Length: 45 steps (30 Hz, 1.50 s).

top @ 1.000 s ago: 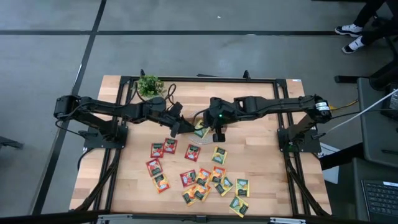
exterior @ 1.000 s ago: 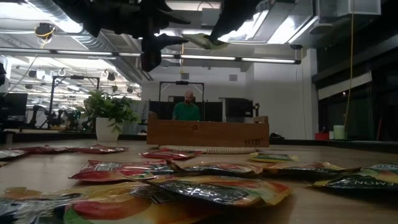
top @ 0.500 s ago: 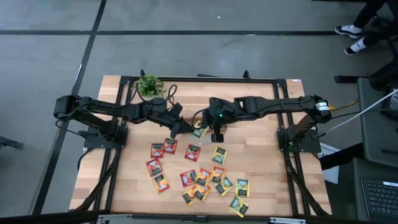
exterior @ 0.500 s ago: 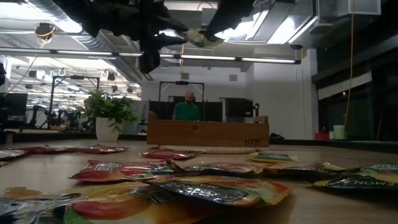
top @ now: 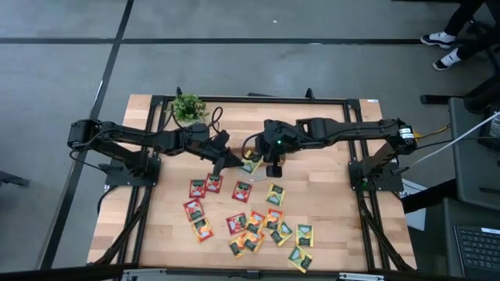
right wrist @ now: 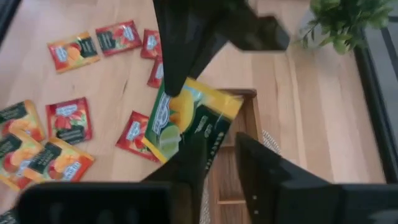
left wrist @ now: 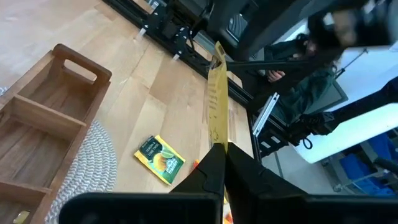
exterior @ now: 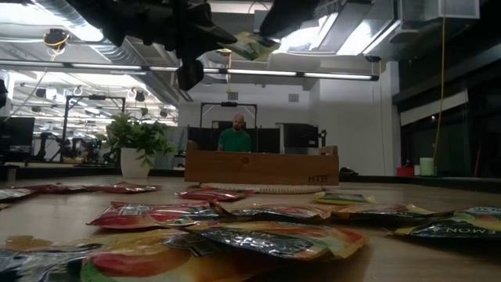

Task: Pick & Place Tea
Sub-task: Put the yellow tea bag into the right section of the wooden organizer

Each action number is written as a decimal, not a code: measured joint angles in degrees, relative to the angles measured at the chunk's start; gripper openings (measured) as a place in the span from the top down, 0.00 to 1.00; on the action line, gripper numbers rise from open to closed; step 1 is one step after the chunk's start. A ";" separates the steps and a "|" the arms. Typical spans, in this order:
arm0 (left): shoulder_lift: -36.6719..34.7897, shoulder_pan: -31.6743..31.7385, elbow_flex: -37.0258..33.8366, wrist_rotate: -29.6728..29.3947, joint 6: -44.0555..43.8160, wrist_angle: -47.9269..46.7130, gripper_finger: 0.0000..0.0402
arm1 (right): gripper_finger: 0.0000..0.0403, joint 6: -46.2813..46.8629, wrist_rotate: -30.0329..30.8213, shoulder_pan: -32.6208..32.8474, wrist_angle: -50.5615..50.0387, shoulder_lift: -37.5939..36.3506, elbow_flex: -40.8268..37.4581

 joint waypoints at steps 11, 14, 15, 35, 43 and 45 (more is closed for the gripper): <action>-0.04 -1.40 0.00 -0.13 5.94 2.22 0.99 | 0.42 12.01 -14.42 -3.09 -7.77 -0.15 7.12; -0.04 -1.37 0.00 -0.39 7.90 2.86 0.99 | 0.38 12.82 -14.56 -3.83 -9.03 0.43 6.95; -0.04 -1.37 0.00 -0.42 8.35 3.28 0.99 | 0.37 12.92 -14.58 -4.02 -9.39 0.63 6.90; -0.04 -1.79 0.00 -0.44 10.55 4.49 1.00 | 0.76 11.11 -20.71 -5.46 -7.19 4.66 6.88; -0.04 -1.79 0.00 -0.58 7.33 4.42 1.00 | 0.98 9.92 -22.49 -5.62 -7.28 4.66 6.88; -0.04 -1.79 0.00 -0.52 7.06 4.39 0.98 | 0.99 9.43 -22.40 -5.62 -7.72 4.66 6.88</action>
